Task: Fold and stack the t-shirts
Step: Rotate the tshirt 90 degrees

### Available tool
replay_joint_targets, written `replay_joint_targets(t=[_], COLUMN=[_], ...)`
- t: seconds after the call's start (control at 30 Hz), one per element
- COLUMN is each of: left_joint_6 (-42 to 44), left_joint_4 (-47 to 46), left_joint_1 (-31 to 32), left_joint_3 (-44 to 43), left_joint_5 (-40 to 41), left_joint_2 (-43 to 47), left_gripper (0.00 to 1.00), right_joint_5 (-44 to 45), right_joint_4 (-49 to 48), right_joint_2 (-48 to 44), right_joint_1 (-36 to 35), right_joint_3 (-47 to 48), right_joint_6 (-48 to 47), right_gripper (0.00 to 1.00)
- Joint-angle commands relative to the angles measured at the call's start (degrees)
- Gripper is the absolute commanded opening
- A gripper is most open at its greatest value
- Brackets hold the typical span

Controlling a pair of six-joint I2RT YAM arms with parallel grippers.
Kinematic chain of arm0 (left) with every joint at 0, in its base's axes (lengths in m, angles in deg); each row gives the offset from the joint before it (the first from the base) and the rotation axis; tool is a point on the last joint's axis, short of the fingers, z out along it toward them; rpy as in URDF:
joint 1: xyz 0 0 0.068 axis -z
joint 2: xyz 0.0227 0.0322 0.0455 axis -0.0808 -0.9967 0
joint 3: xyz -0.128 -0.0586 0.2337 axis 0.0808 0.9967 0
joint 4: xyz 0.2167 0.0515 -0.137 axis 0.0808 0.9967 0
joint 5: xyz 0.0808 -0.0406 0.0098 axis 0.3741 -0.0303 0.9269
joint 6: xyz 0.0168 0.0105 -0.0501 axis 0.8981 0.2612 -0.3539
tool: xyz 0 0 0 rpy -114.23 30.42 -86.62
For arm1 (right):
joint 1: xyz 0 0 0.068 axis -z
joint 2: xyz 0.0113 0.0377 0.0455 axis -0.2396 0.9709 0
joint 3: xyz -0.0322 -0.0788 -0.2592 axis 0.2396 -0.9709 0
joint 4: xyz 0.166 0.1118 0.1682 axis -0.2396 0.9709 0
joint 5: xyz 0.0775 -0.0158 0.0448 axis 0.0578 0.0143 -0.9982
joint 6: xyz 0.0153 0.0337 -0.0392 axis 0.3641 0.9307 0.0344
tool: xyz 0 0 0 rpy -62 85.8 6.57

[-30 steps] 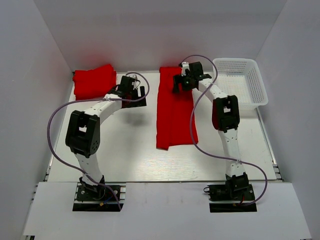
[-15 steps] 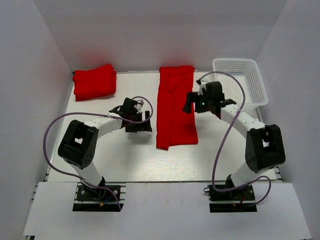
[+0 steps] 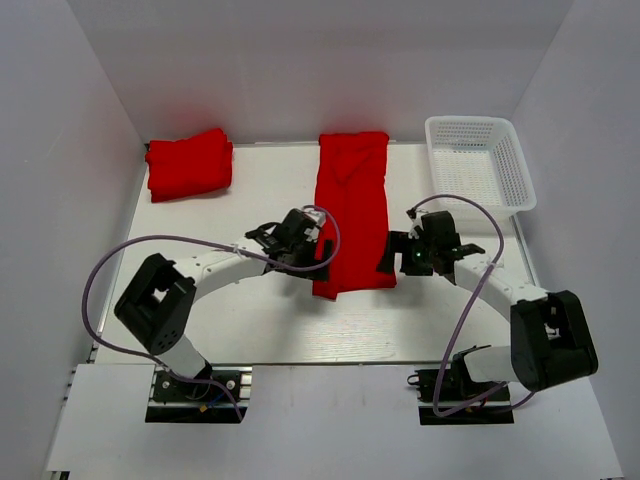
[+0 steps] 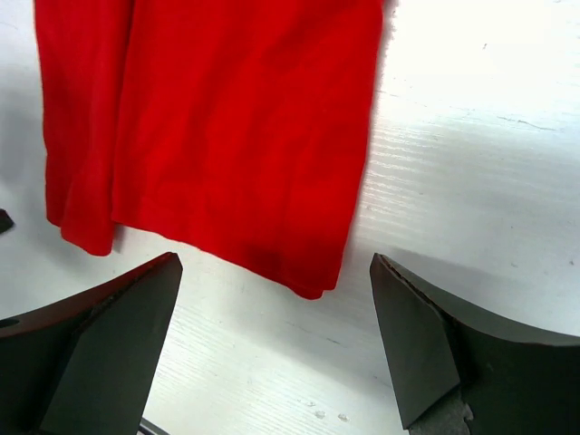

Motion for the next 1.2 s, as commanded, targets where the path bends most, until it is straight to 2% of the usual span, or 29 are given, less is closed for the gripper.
replay_joint_targets(t=[0.0, 0.17, 0.47, 0.67, 0.7, 0.87, 0.9, 1.17], left_joint_6=[1.53, 2.06, 1.01, -0.23, -0.83, -1.37, -1.37, 0.3], left_joint_4=[3.04, 7.89, 8.68, 9.47, 10.34, 10.97, 10.36, 9.74], left_joint_1=[3.6, 8.18, 11.26, 11.78, 11.78, 11.78, 11.78, 11.78], left_joint_3=[-7.68, -13.77, -14.31, -16.15, -16.93, -17.47, -17.47, -16.94], left_joint_5=[4.72, 7.61, 8.06, 9.38, 10.16, 10.96, 10.96, 7.62], left_joint_2=[-3.96, -9.78, -12.33, -15.67, -15.68, -14.45, -13.4, -9.62], left_gripper=[0.98, 0.91, 0.55, 0.52, 0.41, 0.1, 0.0, 0.0], right_joint_5=[1.65, 7.09, 8.77, 8.33, 8.33, 7.98, 8.07, 6.58], right_joint_4=[-0.46, 1.56, 1.91, 1.74, 1.74, 1.65, 1.82, 2.0], right_joint_2=[-2.72, -5.18, -5.63, -5.89, -6.15, -7.29, -7.29, -5.89], right_joint_1=[0.48, 0.48, 1.01, 1.19, 1.19, 1.1, 1.1, 1.19], right_joint_3=[-1.01, -2.06, -3.21, -3.82, -3.83, -4.35, -4.35, -4.0], right_joint_6=[1.4, 2.81, 2.9, 2.81, 2.72, 2.81, 2.81, 2.54], right_gripper=[0.9, 0.9, 0.9, 0.9, 0.9, 0.9, 0.9, 0.9])
